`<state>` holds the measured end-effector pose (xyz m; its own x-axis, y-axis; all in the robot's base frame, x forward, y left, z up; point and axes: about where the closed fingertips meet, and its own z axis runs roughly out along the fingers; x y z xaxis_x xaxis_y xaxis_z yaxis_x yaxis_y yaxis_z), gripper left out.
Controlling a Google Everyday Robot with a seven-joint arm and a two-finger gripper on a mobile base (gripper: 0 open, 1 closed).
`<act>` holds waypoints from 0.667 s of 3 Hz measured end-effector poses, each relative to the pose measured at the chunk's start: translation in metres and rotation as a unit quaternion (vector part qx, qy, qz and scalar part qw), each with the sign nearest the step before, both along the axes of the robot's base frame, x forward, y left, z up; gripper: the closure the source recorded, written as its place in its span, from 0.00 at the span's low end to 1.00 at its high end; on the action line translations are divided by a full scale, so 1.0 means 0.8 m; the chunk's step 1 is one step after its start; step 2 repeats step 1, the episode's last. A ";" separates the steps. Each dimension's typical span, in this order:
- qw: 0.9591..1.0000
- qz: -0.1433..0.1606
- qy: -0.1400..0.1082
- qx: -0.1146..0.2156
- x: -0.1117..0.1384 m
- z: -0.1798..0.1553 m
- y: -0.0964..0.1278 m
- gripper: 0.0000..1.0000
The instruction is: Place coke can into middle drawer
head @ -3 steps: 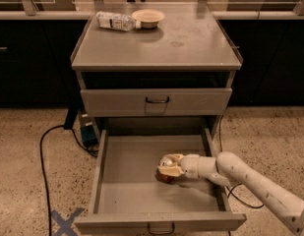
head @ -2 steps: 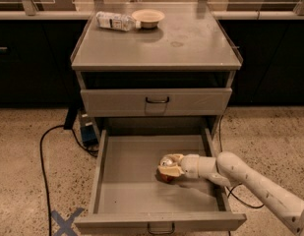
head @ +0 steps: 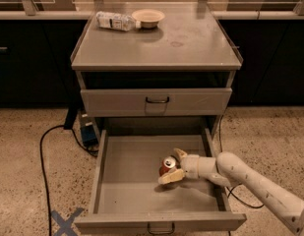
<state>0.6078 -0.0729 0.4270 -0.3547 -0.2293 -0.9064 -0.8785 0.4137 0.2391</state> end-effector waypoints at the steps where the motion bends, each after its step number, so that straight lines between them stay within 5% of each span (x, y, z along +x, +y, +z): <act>1: 1.000 0.000 0.000 0.000 0.000 0.000 0.000 0.00; 2: 1.000 0.000 0.000 0.000 0.000 0.000 0.000 0.00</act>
Offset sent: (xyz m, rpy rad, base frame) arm 0.0000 0.0000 0.0000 0.0000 0.0000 0.0000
